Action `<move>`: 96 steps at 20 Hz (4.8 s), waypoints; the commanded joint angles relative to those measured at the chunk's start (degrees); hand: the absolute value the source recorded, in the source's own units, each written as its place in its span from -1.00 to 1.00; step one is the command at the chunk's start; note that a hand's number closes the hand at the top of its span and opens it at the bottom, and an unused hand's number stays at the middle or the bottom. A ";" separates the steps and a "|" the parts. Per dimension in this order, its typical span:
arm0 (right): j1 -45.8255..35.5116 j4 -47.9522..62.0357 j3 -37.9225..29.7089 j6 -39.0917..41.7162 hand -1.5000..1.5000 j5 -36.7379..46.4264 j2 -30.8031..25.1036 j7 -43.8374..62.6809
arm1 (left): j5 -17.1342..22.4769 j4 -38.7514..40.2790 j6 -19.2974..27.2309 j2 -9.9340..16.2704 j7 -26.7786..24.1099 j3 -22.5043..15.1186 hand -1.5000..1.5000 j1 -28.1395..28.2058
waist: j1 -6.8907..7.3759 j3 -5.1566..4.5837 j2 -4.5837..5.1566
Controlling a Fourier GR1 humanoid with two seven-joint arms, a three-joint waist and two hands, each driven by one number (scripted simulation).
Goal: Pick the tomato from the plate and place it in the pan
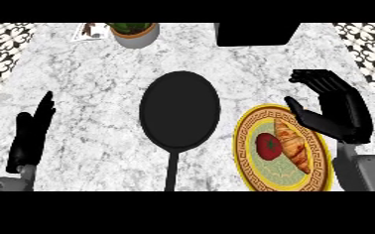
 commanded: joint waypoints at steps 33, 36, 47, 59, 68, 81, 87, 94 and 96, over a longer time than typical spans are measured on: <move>-3.96 -17.31 25.18 22.93 -1.00 43.82 -16.65 38.40 | -4.08 1.92 -5.49 -0.56 5.92 3.74 0.00 -3.93 | 2.32 -0.14 0.10; 2.35 -22.92 22.06 24.47 -1.00 46.35 -17.76 37.19 | -5.78 1.52 -5.49 -1.75 7.91 5.02 0.00 -4.28 | 1.60 -0.13 -0.04; 0.79 -13.38 22.29 27.76 -1.00 58.25 -10.50 32.65 | -8.55 -1.23 -8.62 -3.83 8.37 8.28 0.00 -3.11 | 1.93 -0.12 0.01; 4.30 -10.38 18.47 27.75 -1.00 66.90 -4.56 26.23 | -11.79 5.72 -12.76 -5.76 6.34 14.12 0.00 -7.01 | 1.66 -0.13 0.02; 2.82 -2.73 18.21 28.35 -1.00 73.14 0.25 23.39 | -15.54 1.17 -12.60 -8.74 8.38 13.86 0.00 -5.79 | 1.81 -0.12 0.01; -1.54 8.07 17.12 17.34 1.00 83.19 -0.51 13.79 | -15.18 -0.52 -15.21 -8.59 8.59 17.30 0.00 -3.98 | 2.02 -0.11 0.05; 0.63 3.29 14.94 20.07 1.00 84.98 2.94 14.77 | -18.07 -4.30 -14.41 -11.75 12.29 16.14 0.00 -4.08 | 1.79 -0.12 -0.02; 2.12 10.26 4.57 13.96 1.00 79.34 -9.26 -3.31 | -17.63 1.42 -16.28 -9.61 9.53 18.36 0.00 -6.53 | 1.55 -0.11 0.05; -0.46 15.61 1.20 11.63 1.00 78.18 -10.59 -7.12 | -18.24 0.05 -15.50 -11.91 5.91 17.34 0.00 -1.53 | 1.99 -0.10 0.10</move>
